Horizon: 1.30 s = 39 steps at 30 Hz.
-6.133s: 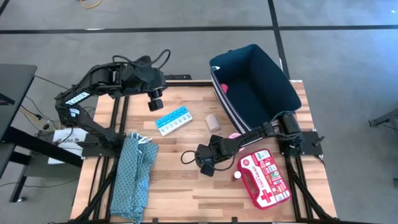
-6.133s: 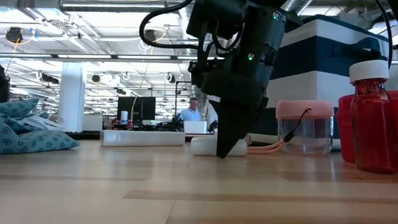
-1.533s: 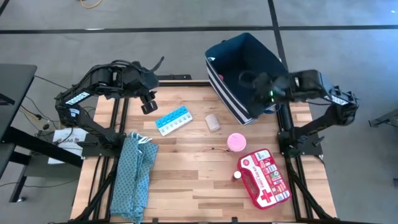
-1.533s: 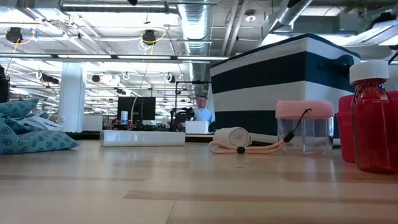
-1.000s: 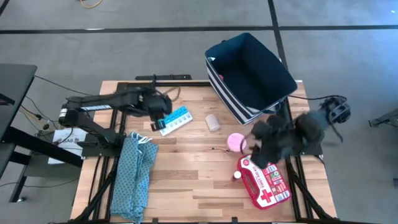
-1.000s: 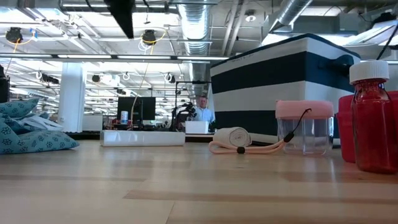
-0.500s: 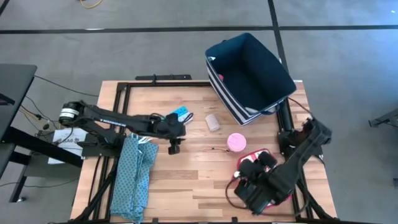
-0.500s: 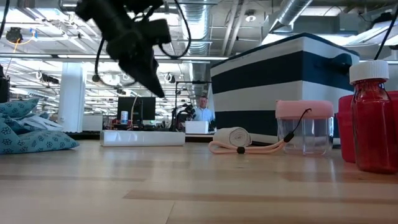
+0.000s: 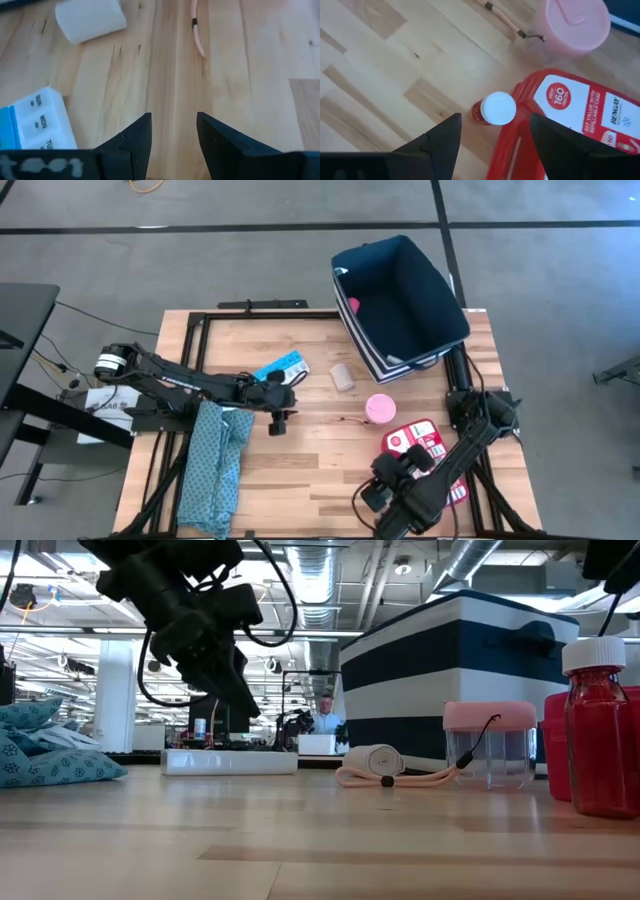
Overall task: Pick & place medical supplies in basket/bin
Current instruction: Put the red medicine bottle into the blue bin
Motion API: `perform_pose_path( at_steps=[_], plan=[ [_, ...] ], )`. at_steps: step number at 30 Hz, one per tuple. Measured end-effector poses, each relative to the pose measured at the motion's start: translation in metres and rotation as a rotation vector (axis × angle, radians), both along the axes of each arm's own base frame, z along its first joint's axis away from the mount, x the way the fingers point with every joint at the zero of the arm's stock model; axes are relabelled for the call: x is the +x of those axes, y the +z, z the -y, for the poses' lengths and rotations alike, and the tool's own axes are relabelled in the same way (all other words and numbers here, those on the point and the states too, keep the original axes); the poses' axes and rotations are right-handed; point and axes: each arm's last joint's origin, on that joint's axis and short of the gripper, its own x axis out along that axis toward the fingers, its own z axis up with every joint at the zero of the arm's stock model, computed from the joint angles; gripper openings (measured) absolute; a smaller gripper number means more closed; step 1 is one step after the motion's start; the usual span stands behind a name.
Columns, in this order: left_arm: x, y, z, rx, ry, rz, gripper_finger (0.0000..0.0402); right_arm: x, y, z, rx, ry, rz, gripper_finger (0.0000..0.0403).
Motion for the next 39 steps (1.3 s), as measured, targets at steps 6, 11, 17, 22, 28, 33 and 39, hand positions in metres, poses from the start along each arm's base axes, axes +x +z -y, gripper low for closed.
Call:
perform_pose_path(
  at_steps=[6, 11, 17, 22, 28, 33, 39],
  plan=[
    [0.004, 0.005, 0.0, 0.014, -0.015, 0.062, 0.0145, -0.003, -0.008, -0.007, -0.055, -0.059, 0.088, 0.0231],
    [0.005, 0.006, 0.0, 0.018, -0.022, 0.078, 0.0145, 0.002, -0.023, -0.01, -0.143, -0.041, 0.116, 0.0231],
    [0.005, 0.005, 0.0, 0.018, -0.024, 0.071, 0.0145, 0.007, -0.048, -0.015, -0.173, -0.073, 0.072, 0.0231],
    [0.005, 0.005, 0.0, 0.016, -0.023, 0.07, 0.0145, 0.002, -0.06, -0.022, -0.211, -0.098, 0.092, 0.0231],
    [0.005, 0.005, 0.0, 0.012, -0.019, 0.071, 0.0145, -0.004, -0.066, -0.03, -0.223, -0.129, 0.166, 0.0231],
    [0.005, 0.005, 0.0, 0.012, -0.019, 0.071, 0.0145, -0.004, -0.066, -0.031, -0.217, -0.143, 0.206, 0.0231],
    [0.005, 0.005, 0.0, 0.011, -0.018, 0.068, 0.0145, -0.004, -0.067, -0.031, -0.216, -0.109, 0.15, 0.0231]
  ],
)
